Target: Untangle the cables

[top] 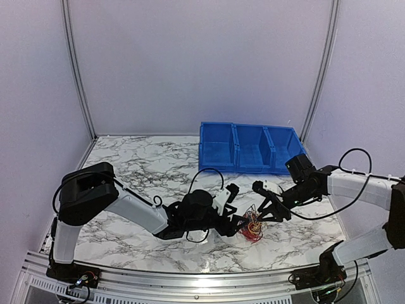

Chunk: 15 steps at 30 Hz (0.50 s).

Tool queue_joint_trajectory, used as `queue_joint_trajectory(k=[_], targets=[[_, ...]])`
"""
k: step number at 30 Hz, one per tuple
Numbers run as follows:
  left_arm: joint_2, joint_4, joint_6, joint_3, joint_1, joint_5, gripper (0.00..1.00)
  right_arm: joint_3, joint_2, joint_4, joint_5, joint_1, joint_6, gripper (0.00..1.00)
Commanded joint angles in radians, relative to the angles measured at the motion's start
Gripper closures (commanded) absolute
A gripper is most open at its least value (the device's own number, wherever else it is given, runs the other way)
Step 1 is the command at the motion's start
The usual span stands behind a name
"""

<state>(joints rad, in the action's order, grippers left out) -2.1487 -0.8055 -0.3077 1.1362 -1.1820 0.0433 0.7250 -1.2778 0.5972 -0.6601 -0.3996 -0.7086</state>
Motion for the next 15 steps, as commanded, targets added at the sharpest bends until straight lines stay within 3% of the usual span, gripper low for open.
queue_joint_trajectory(k=[1,5,8,11,15], targets=[[0.05,-0.053,-0.008,-0.032,-0.012,-0.026,0.27,0.054,-0.045,-0.033,-0.021,-0.001,0.01,0.62],[0.062,-0.058,-0.003,-0.051,-0.02,-0.033,0.27,0.066,-0.056,-0.04,-0.044,-0.001,0.02,0.78],[0.064,-0.062,0.01,-0.054,-0.027,-0.028,0.27,0.064,-0.038,-0.044,-0.041,-0.001,0.024,0.85],[0.051,-0.065,0.027,-0.039,-0.033,-0.021,0.26,0.061,-0.016,-0.044,-0.039,0.0,0.026,0.99],[0.021,-0.076,0.035,0.013,-0.037,-0.071,0.26,0.07,0.004,-0.036,-0.044,-0.001,0.028,1.0]])
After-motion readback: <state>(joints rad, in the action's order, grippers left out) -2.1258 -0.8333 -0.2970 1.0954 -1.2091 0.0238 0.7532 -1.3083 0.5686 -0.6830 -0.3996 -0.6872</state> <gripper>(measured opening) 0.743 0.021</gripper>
